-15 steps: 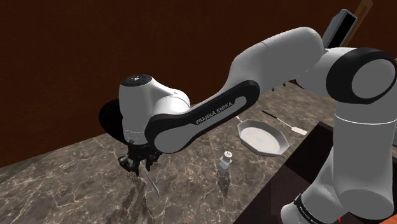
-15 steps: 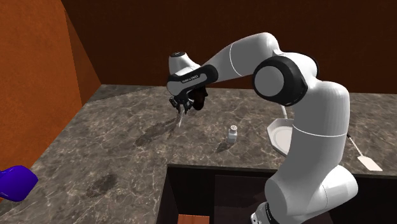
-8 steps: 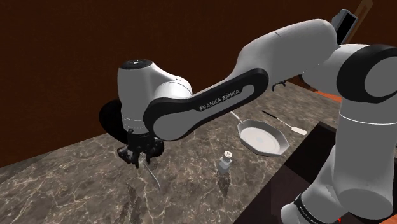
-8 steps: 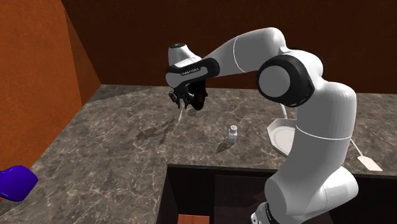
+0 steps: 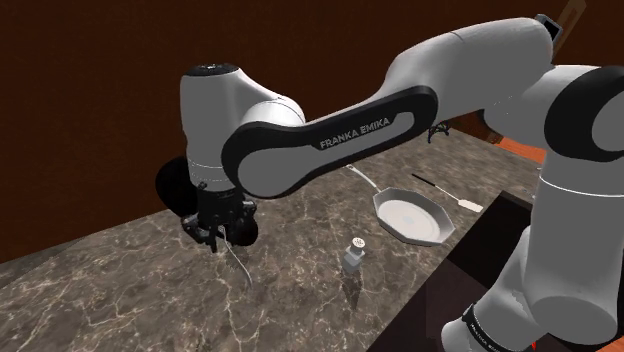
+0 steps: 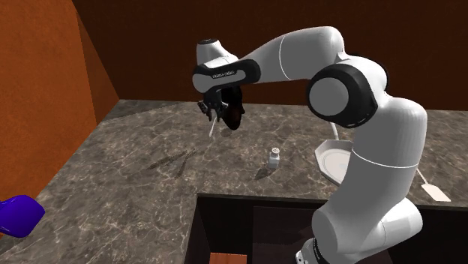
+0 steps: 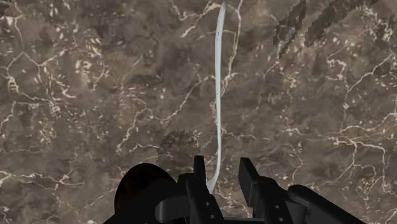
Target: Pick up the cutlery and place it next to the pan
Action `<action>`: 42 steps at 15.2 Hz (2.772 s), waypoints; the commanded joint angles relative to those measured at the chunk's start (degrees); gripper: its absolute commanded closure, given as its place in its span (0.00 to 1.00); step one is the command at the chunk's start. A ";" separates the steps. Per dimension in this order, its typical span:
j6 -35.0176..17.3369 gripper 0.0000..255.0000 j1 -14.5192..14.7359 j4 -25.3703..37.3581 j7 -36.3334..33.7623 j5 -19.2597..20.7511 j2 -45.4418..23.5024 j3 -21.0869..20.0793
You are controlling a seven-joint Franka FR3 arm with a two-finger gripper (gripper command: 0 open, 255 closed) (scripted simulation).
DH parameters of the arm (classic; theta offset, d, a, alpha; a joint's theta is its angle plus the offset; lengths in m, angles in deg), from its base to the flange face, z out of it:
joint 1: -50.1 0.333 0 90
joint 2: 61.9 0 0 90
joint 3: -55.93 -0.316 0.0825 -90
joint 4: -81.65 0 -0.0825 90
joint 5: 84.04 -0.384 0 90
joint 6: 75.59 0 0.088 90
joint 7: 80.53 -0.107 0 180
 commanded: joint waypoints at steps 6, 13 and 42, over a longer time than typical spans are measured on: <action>3.35 1.00 -1.45 1.21 2.14 -1.68 2.59 -0.25; 0.61 1.00 -9.15 -7.03 12.49 -5.88 9.49 1.86; -9.45 1.00 -22.57 -17.50 35.54 -8.09 10.85 11.37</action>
